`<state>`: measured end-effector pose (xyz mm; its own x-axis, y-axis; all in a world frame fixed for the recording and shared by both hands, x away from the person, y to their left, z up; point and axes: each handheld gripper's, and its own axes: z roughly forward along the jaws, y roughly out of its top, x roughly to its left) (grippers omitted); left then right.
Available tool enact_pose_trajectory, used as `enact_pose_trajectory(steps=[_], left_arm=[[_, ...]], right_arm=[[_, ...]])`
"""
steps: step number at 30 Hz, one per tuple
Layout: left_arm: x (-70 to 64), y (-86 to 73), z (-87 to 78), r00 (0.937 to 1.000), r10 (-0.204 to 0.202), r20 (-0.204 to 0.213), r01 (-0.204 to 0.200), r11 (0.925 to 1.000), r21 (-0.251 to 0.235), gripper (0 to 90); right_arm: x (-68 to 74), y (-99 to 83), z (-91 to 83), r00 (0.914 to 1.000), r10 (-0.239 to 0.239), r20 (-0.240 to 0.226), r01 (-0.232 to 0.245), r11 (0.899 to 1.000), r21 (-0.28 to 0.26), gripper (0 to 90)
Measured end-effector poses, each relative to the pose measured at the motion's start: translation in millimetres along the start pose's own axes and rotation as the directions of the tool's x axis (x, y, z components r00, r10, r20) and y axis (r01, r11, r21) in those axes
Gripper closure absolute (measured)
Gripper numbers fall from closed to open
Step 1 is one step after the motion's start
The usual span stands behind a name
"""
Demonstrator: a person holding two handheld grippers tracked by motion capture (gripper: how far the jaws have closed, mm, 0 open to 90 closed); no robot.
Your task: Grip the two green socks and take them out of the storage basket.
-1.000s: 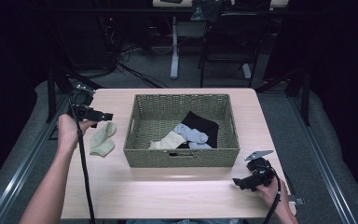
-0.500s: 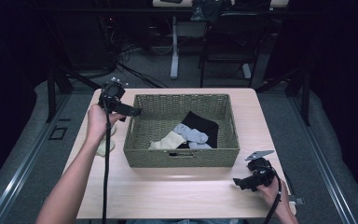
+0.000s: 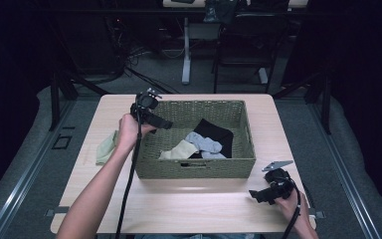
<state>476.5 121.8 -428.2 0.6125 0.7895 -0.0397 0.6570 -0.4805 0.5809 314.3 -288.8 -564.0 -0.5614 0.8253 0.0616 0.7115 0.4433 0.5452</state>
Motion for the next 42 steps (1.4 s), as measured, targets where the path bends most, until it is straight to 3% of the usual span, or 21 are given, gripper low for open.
enact_pose_trajectory(steps=[11, 16, 28, 37, 39, 40, 42], left_arm=[[-16.1, 1.5, 37.2, 0.9975, 0.042, 0.056, -0.044, 0.9984, 0.035, 0.3], [-25.8, 2.2, 56.5, 0.9920, 0.069, 0.105, -0.076, 0.9953, 0.061, 0.4], [-40.1, 2.8, 91.4, 0.9802, 0.115, 0.161, -0.135, 0.9837, 0.119, 2.1], [-49.6, 3.2, 112.9, 0.9664, 0.156, 0.204, -0.199, 0.9564, 0.213, 6.2], [-50.8, 2.7, 116.7, 0.9626, 0.157, 0.220, -0.207, 0.9517, 0.226, 10.0], [-51.6, 2.8, 119.3, 0.9613, 0.163, 0.222, -0.217, 0.9449, 0.245, 12.0], [-51.9, 3.3, 120.6, 0.9617, 0.167, 0.217, -0.222, 0.9394, 0.261, 19.2]], right_arm=[[-0.4, 0.1, 0.0, 1.0000, -0.004, 0.003, 0.004, 1.000, 0.006, 0.8], [0.1, -0.1, 0.1, 1.0000, 0.002, 0.001, -0.002, 1.000, -0.003, 0.8], [-0.3, -0.2, -0.9, 1.0000, 0.003, 0.001, -0.003, 1.000, -0.003, 0.8], [-0.6, -0.2, -1.8, 1.0000, 0.000, 0.007, 0.000, 1.000, -0.019, 0.9], [-0.9, -0.4, -1.7, 1.0000, 0.001, 0.007, -0.001, 1.000, -0.015, 0.9], [-1.1, -0.4, -1.9, 0.9999, -0.001, 0.011, 0.001, 1.000, -0.012, 0.9], [-1.0, -0.4, -1.8, 1.0000, 0.001, 0.007, 0.000, 1.000, -0.016, 0.9]])
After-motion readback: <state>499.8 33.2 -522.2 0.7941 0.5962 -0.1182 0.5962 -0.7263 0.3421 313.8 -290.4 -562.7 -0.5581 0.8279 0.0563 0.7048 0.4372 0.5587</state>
